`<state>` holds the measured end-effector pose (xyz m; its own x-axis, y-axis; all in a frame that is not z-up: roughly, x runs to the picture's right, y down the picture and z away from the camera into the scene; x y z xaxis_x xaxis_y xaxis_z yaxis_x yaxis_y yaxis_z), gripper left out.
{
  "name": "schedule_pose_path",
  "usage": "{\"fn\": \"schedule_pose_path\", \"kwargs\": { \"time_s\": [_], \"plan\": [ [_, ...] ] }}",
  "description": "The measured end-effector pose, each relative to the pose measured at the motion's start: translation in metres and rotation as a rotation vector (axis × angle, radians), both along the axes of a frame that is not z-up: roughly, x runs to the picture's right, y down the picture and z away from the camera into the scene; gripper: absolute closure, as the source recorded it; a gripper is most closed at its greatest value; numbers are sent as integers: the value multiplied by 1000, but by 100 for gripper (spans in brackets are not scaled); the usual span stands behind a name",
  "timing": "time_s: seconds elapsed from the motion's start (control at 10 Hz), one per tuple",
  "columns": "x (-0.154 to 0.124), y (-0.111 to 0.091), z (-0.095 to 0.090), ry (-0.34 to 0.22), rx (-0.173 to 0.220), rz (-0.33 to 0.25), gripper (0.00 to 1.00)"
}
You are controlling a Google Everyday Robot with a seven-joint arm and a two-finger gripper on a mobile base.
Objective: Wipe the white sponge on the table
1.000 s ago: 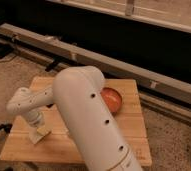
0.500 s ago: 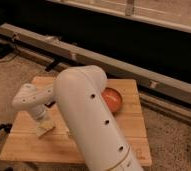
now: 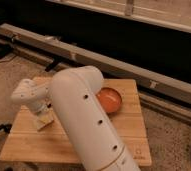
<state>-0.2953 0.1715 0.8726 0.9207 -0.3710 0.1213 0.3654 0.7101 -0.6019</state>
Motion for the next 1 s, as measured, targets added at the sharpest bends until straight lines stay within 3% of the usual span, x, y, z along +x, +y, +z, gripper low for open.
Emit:
{"fn": "schedule_pose_path", "kwargs": {
  "time_s": [0.5, 1.0],
  "plan": [
    [-43, 3, -2, -63, 2, -62, 100],
    [-63, 30, -31, -136, -31, -113, 100]
  ]
}}
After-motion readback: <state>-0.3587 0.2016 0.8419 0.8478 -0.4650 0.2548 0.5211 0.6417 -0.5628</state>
